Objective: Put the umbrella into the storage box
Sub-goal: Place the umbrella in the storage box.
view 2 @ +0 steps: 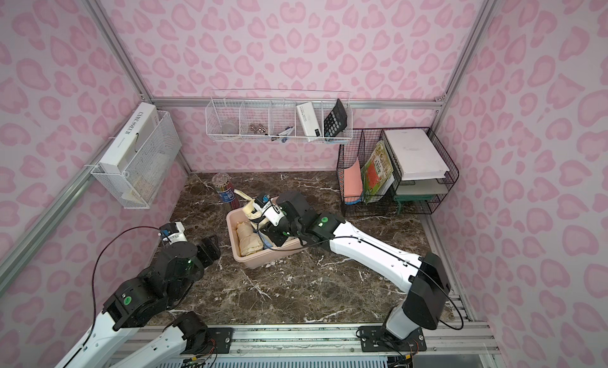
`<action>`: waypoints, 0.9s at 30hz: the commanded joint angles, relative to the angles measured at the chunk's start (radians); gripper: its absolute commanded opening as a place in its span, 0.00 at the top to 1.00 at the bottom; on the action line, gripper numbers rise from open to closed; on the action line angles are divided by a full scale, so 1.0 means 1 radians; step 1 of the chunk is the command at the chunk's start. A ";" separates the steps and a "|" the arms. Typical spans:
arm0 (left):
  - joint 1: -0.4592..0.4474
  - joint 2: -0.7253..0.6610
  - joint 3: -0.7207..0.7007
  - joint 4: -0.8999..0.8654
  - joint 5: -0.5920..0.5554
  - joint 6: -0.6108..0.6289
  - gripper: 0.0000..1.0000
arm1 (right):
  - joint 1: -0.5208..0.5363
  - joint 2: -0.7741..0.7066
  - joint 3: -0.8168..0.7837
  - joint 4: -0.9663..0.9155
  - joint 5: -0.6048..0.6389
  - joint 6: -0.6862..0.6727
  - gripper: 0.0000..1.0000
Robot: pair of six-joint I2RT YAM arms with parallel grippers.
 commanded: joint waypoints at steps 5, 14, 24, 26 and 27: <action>0.001 0.018 0.000 -0.010 -0.010 -0.020 0.17 | -0.002 0.154 0.188 -0.163 0.060 0.120 0.88; 0.002 0.021 -0.002 -0.024 -0.011 -0.044 0.17 | -0.026 0.351 0.395 -0.311 0.168 0.233 0.88; 0.002 0.025 -0.005 -0.022 -0.001 -0.047 0.16 | -0.028 0.427 0.412 -0.338 0.217 0.275 0.82; 0.002 0.028 -0.006 -0.024 0.005 -0.043 0.16 | -0.028 0.430 0.399 -0.335 0.224 0.275 0.80; 0.002 0.028 -0.006 -0.029 0.007 -0.040 0.16 | -0.029 0.432 0.391 -0.333 0.230 0.275 0.78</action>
